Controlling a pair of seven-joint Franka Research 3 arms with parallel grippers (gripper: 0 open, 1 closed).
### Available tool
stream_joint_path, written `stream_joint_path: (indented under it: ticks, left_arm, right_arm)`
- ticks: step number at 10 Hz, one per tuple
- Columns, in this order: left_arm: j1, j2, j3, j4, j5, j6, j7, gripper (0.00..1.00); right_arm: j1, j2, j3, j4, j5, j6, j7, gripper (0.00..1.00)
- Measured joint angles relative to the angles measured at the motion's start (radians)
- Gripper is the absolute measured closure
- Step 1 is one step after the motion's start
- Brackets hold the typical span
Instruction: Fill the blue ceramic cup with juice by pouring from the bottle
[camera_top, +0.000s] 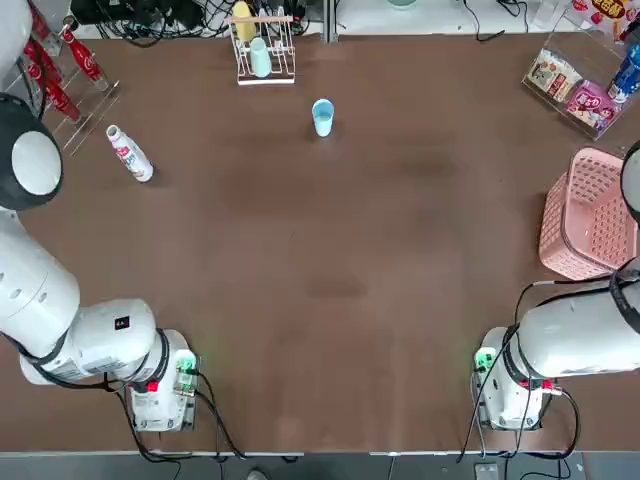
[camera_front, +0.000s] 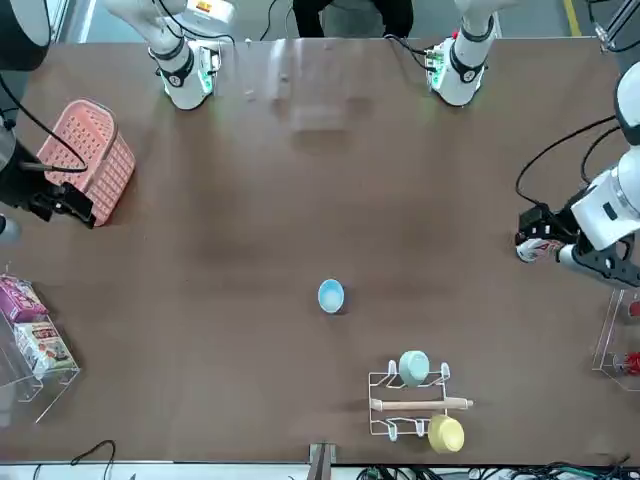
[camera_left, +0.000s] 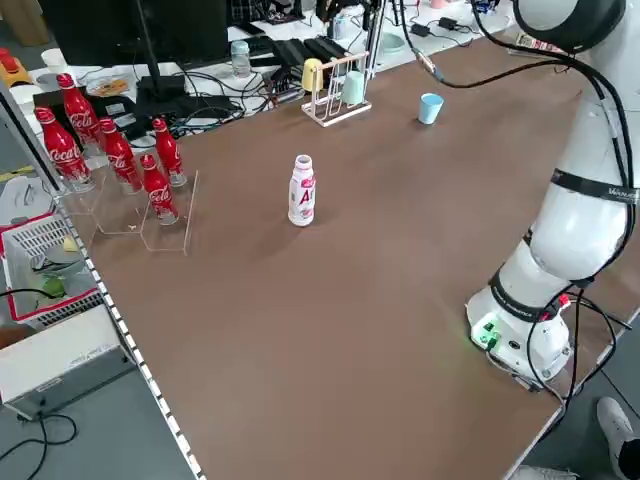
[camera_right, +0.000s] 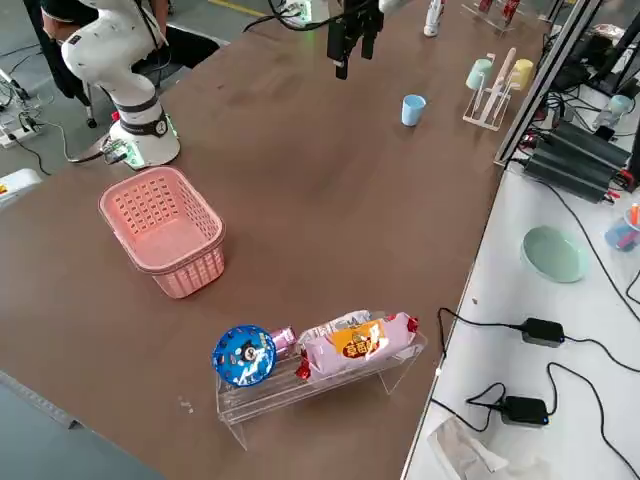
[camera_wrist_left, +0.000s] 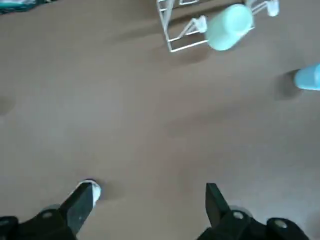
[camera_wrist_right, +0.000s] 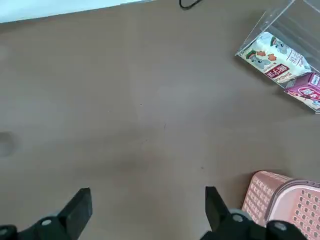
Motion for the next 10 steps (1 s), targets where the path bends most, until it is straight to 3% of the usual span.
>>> stream_joint_path:
  ticks: [3,8,10]
  left_arm:
    - [-0.006,-0.004,0.003,0.028,0.028,-0.022,-0.02,0.0]
    - [-0.019,-0.041,0.002,0.094,0.047,-0.155,-0.102,0.0]
    - [-0.078,-0.064,0.066,0.094,0.029,-0.164,-0.121,0.0]
  right_arm:
    - [0.001,0.0,0.0,0.0,0.0,0.001,0.0,0.0]
    - [0.001,0.0,0.0,0.0,0.0,-0.001,0.001,0.0]
    - [0.002,0.0,0.001,0.0,0.0,-0.001,0.001,0.0]
